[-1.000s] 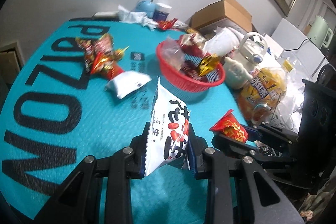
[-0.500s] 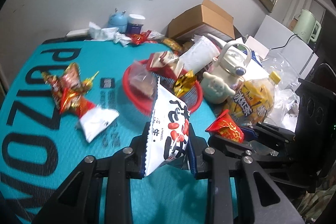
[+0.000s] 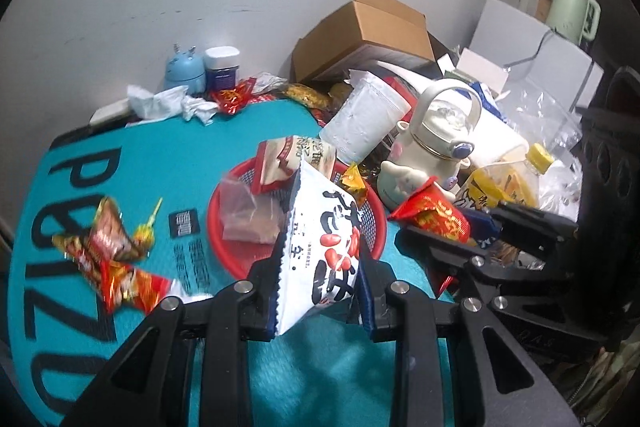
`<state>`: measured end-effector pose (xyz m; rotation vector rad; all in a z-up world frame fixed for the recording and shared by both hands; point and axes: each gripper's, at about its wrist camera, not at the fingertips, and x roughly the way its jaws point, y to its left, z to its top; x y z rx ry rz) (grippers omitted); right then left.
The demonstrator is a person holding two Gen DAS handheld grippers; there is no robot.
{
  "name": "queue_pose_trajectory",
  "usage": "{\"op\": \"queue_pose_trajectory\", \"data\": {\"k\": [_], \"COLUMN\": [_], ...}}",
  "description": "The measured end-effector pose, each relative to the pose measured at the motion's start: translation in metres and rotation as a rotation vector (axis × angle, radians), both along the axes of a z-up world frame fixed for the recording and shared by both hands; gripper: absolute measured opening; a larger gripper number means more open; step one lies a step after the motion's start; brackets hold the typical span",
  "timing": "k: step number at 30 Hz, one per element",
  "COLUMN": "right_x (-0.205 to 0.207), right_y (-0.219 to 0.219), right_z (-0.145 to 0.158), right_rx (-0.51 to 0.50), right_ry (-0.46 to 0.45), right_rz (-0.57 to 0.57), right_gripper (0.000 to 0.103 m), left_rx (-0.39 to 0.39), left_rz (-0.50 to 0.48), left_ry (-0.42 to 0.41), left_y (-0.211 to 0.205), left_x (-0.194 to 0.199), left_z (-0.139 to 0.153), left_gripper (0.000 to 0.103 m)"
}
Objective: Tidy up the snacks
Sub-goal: 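Carry the white peanut packet and red packet over the red basket, then open the left tool to drop the peanut packet while the right tool drops the red packet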
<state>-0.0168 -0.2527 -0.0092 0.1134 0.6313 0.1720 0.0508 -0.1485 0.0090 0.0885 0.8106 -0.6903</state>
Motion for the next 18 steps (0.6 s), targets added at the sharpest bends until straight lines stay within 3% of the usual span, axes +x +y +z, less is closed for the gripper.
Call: {"op": "queue_pose_trajectory", "data": {"k": [11,15,18], "right_x": [0.024,0.029,0.032], "right_y": [-0.018,-0.018,-0.017], "right_z": [-0.012,-0.015,-0.017], "right_rx": [0.022,0.023,0.025], "right_ry": [0.044,0.055,0.062], "right_rz": [-0.072,-0.082,-0.083], "right_gripper": [0.034,0.034,0.034], "left_rx": [0.066,0.065,0.066], "left_rz": [-0.012,-0.026,-0.016], "left_ry": [0.041,0.099,0.117], "left_y": [-0.023,-0.025,-0.023], "left_x": [0.032,0.040,0.042], "left_z": [-0.023,-0.033,-0.038], "left_gripper": [0.029,0.030,0.035]}}
